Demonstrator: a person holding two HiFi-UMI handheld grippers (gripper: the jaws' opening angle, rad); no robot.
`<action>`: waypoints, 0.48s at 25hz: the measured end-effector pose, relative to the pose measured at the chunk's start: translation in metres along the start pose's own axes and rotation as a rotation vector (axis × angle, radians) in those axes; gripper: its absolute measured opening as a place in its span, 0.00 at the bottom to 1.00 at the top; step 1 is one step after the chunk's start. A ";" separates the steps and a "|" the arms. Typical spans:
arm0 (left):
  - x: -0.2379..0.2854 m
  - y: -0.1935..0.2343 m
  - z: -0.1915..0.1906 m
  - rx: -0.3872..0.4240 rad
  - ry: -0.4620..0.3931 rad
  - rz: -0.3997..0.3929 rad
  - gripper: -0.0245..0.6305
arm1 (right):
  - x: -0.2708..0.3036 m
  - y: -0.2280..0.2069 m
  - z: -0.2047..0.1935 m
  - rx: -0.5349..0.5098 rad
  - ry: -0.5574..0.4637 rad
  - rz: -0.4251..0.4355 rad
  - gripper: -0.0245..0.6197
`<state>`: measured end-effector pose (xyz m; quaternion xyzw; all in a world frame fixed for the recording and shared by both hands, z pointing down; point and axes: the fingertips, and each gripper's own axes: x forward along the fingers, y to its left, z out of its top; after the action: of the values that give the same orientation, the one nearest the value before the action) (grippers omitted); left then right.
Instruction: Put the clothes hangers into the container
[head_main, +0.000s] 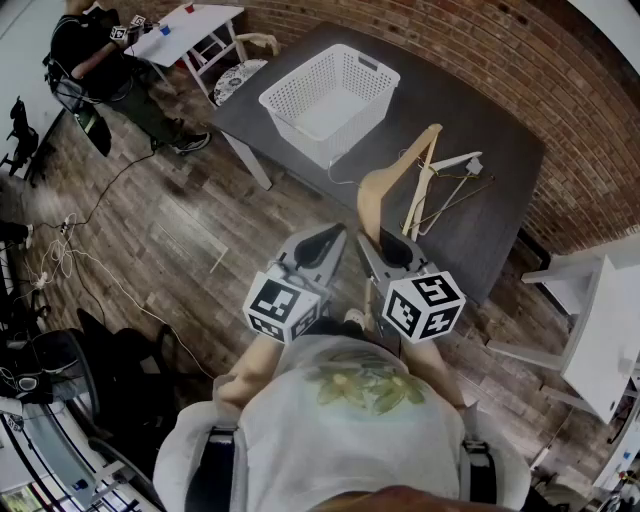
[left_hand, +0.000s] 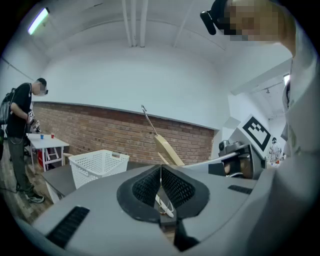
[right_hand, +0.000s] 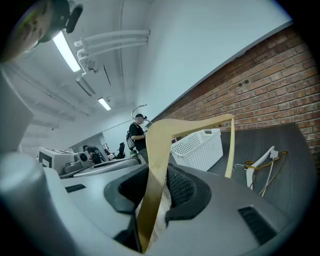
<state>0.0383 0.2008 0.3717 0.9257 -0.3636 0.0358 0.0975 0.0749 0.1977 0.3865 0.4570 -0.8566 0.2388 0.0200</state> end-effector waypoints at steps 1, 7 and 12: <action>0.002 -0.001 0.000 0.000 0.000 0.002 0.08 | 0.000 -0.002 0.000 0.001 0.001 0.002 0.23; 0.005 -0.009 -0.001 0.000 -0.002 0.024 0.08 | -0.007 -0.009 -0.002 0.034 0.013 0.030 0.23; 0.004 -0.013 -0.002 0.000 -0.022 0.069 0.08 | -0.017 -0.016 -0.006 0.035 0.027 0.065 0.23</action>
<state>0.0505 0.2077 0.3721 0.9130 -0.3963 0.0291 0.0923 0.0968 0.2063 0.3938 0.4258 -0.8664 0.2605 0.0156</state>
